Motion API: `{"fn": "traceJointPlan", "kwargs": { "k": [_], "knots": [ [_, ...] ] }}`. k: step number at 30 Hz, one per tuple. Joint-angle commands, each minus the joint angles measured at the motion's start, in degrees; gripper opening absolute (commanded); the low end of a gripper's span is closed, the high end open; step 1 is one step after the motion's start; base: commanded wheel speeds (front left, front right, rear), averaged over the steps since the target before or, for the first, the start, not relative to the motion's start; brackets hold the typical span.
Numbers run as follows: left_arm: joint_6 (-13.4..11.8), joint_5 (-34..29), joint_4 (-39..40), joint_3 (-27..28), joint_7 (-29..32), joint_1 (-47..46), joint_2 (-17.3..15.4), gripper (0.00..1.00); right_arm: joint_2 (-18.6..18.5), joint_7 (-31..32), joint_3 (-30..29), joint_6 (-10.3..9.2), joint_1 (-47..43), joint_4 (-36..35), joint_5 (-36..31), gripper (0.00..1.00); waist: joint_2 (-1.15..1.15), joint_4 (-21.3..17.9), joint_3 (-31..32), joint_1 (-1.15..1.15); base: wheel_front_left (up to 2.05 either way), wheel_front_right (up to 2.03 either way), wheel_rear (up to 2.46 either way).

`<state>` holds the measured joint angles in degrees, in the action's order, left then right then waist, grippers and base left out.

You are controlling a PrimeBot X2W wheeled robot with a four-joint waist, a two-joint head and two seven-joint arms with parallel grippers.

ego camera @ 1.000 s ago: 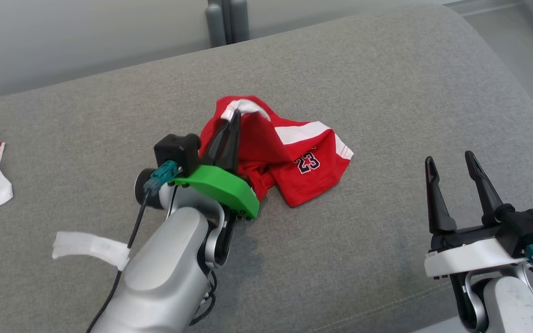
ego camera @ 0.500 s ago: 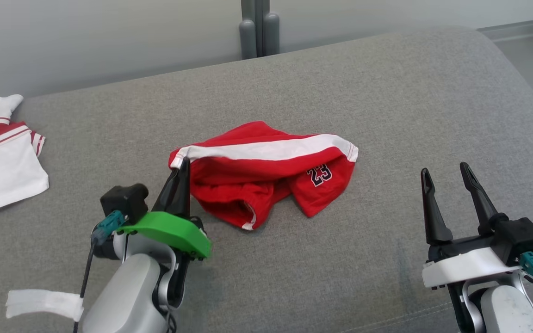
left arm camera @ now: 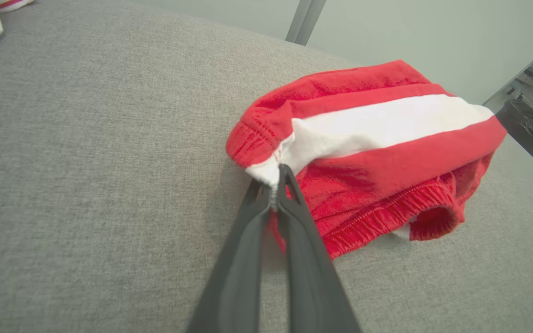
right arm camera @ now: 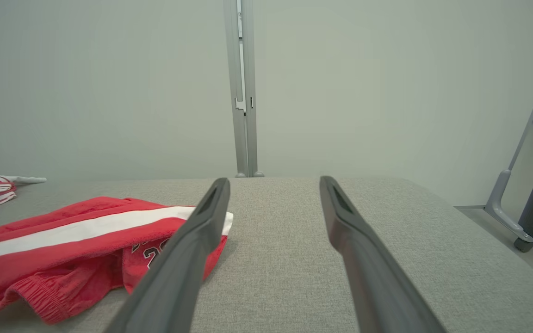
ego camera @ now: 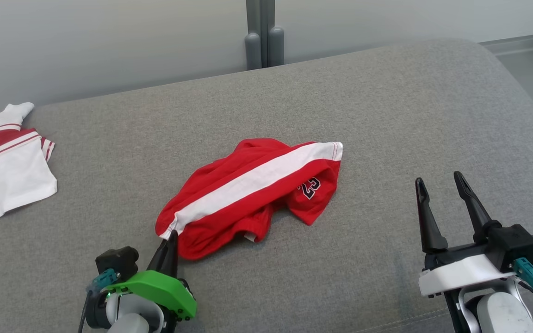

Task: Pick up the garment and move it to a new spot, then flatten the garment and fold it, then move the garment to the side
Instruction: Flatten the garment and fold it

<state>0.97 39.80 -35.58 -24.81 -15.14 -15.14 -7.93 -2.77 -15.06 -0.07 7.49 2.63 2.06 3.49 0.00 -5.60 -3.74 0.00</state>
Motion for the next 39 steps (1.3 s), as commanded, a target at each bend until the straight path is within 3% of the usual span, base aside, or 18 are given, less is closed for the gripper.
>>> {"fn": "traceJointPlan", "kwargs": {
  "k": [1,7,19,20,21,22,23,29,39],
  "knots": [
    [0.6,0.2,-1.0,0.8,0.0,0.7,0.3,0.0,-0.2,-0.2,0.1,0.0,-0.4,0.2,-0.1,1.0,0.0,-0.1,0.0,0.0,0.0,0.0,0.0],
    [2.3,-0.8,-4.5,4.3,0.0,0.8,0.4,0.01,-0.2,-0.2,0.2,0.0,0.1,0.5,-0.2,1.0,0.0,-0.6,0.1,0.0,0.0,0.0,0.0],
    [3.8,-5.2,-10.6,6.9,0.0,-1.3,0.5,0.22,-0.2,-0.2,0.0,0.0,-0.2,1.1,0.1,1.0,0.0,-0.6,1.1,0.0,0.0,0.0,0.0],
    [3.8,-5.7,-10.8,7.2,0.0,-1.4,0.5,0.29,-0.2,-0.2,0.1,0.0,-0.2,1.2,0.1,1.0,0.0,-0.5,1.2,0.0,0.0,0.0,0.0],
    [3.8,-6.1,-10.8,7.7,0.0,-1.5,0.6,0.48,-0.2,-0.2,0.0,0.0,-0.2,1.2,0.1,1.0,0.0,-0.5,1.3,0.0,0.0,0.0,0.0],
    [3.8,-6.6,-10.5,8.1,0.0,-1.6,0.7,0.94,-0.2,-0.2,0.0,0.0,-0.3,1.2,0.1,1.0,0.0,-0.5,1.5,0.0,0.0,0.0,0.0],
    [3.9,-6.9,-10.4,8.6,0.0,-1.4,0.8,1.0,-0.2,-0.2,0.0,0.0,-0.3,1.3,0.0,1.0,0.0,-0.4,1.6,0.0,0.0,0.0,0.0],
    [3.1,-11.5,-7.1,10.9,0.0,0.9,0.9,1.0,-0.2,-0.2,-0.5,0.0,-1.2,1.2,-0.1,1.0,0.0,0.1,2.8,0.0,0.0,0.0,0.0],
    [1.6,-20.4,6.2,15.8,0.0,5.9,2.9,1.0,-0.2,-0.2,-2.3,0.0,-1.4,0.8,-0.8,1.0,0.0,2.0,4.5,0.0,0.0,0.0,0.0]
  ]
}}
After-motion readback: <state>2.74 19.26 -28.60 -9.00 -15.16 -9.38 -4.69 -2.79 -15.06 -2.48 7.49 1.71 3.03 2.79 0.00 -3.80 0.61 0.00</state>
